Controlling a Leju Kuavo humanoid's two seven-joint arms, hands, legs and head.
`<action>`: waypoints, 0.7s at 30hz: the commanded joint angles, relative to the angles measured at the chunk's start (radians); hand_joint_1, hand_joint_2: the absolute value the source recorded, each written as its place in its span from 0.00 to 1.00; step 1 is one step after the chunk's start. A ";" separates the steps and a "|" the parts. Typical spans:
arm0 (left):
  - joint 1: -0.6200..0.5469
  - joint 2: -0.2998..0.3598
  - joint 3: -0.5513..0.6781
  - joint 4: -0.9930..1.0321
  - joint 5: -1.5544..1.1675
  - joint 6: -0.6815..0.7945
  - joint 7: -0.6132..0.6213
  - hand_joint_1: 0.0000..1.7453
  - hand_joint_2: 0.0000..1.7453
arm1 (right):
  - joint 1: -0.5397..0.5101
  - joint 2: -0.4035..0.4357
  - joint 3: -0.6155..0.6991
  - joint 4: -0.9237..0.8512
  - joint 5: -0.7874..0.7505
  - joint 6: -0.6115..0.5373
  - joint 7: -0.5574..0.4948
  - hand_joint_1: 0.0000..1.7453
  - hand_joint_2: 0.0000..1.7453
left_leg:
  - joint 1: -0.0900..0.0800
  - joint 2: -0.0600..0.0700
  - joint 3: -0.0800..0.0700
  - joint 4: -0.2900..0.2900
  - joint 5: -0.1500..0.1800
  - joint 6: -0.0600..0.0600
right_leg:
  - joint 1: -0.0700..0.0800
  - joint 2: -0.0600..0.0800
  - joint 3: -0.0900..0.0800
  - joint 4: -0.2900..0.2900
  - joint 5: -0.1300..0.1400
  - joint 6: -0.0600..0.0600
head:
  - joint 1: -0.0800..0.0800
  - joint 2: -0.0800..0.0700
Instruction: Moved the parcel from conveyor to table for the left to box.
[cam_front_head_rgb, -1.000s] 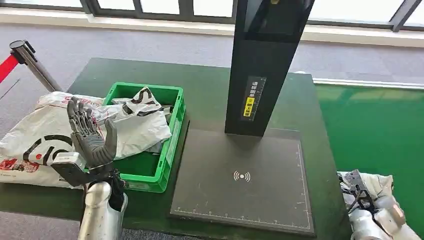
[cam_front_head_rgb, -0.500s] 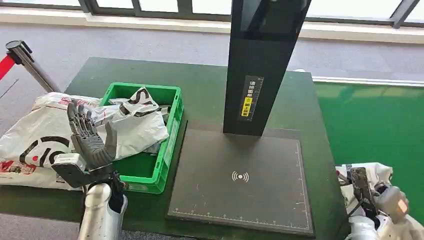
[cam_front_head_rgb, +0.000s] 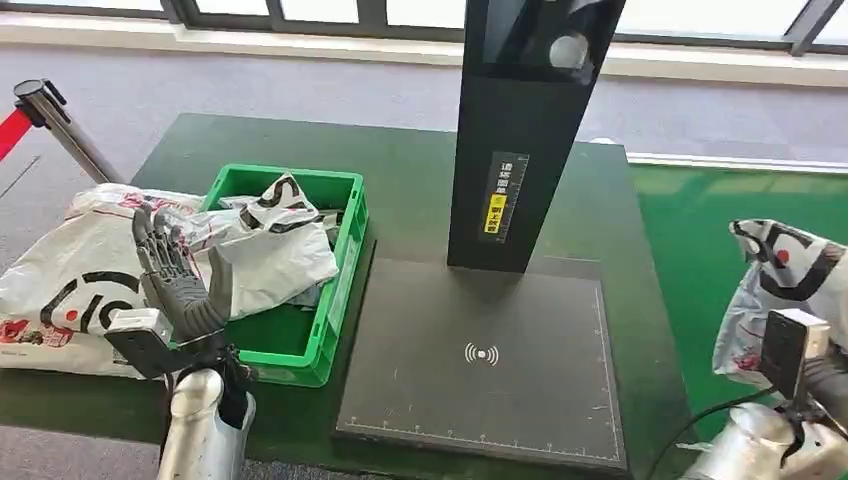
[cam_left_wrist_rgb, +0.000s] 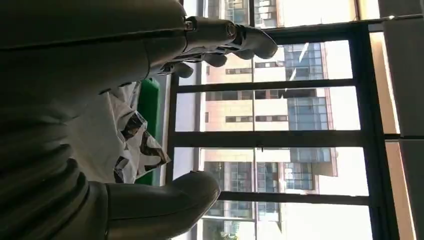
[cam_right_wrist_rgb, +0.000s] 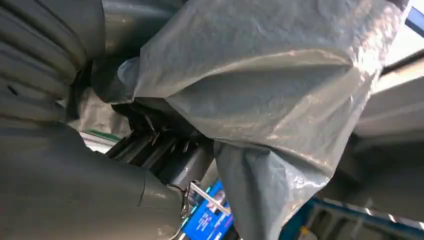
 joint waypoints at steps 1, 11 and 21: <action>-0.006 0.020 -0.005 0.035 0.008 0.006 0.005 0.00 1.00 | 0.164 0.010 0.457 -0.113 -0.275 0.005 0.005 1.00 1.00 | 0.000 0.005 0.002 -0.001 0.000 0.000 | 0.000 0.004 -0.001 -0.001 0.001 -0.002 | 0.000 0.000; -0.013 0.026 -0.005 0.048 0.007 -0.019 0.005 0.00 1.00 | 0.230 -0.110 0.652 -0.072 -0.686 0.421 0.005 1.00 1.00 | 0.000 0.003 0.002 -0.003 0.000 0.000 | 0.000 0.000 0.001 -0.002 0.000 -0.002 | 0.000 0.000; -0.029 0.035 -0.007 0.071 0.010 -0.020 0.005 0.00 1.00 | 0.205 -0.117 0.689 0.136 -0.526 0.692 0.028 1.00 1.00 | 0.001 0.004 0.003 -0.003 0.000 -0.001 | 0.001 0.002 0.002 -0.003 0.000 -0.003 | 0.000 0.000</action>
